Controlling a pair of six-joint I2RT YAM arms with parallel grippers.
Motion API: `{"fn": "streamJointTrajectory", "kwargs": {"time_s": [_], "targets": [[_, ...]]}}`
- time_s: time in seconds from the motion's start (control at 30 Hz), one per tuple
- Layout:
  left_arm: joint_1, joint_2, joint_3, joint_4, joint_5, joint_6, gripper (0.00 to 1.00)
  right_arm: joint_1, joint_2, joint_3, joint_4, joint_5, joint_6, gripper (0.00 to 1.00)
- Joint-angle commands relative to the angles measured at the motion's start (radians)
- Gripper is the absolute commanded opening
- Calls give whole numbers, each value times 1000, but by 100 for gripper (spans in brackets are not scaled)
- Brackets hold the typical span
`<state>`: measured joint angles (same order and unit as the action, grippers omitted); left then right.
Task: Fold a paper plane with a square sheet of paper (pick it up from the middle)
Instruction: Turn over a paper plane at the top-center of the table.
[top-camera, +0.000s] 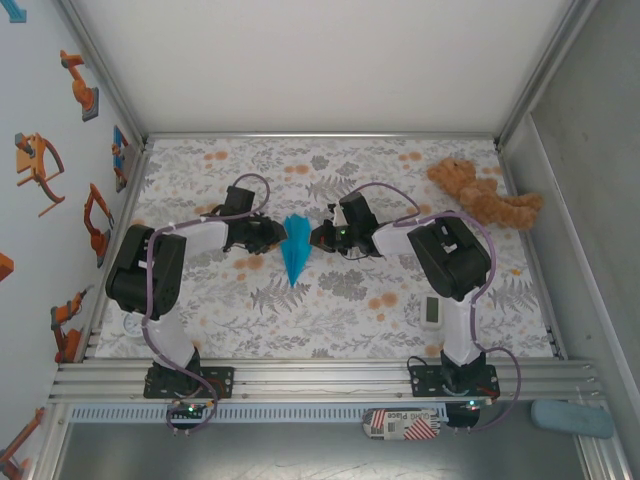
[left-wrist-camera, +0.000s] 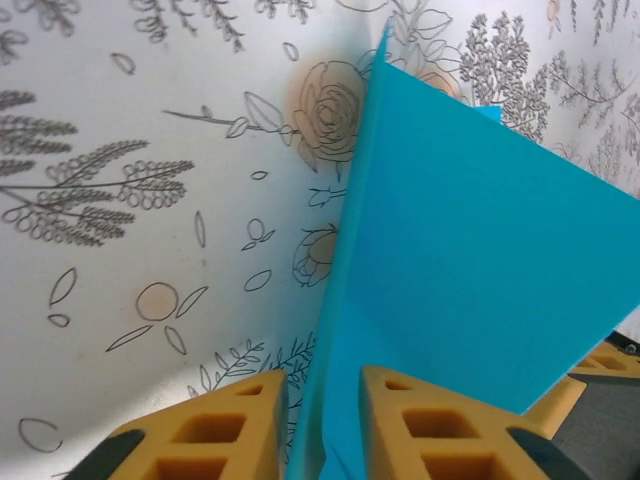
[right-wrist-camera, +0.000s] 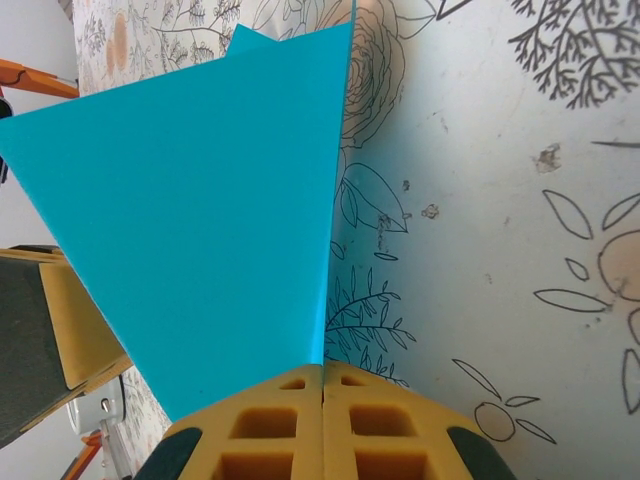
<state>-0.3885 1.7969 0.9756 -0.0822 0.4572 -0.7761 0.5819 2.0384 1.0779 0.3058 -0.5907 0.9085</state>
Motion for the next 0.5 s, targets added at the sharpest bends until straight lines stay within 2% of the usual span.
{"fn": "streamJointTrajectory", "kwargs": {"time_s": [0.0,0.17,0.47], "targets": [[-3,12,30,8,33,23,20,-11,2,-6,23,-4,4,0],[-3,-28,24,-11,-8,37,7,-28,-50,-22,12,12,3,0],[-2,-101,-40,29,-99,34,4,-49,-117,-45,-61,82,-41,0]]}}
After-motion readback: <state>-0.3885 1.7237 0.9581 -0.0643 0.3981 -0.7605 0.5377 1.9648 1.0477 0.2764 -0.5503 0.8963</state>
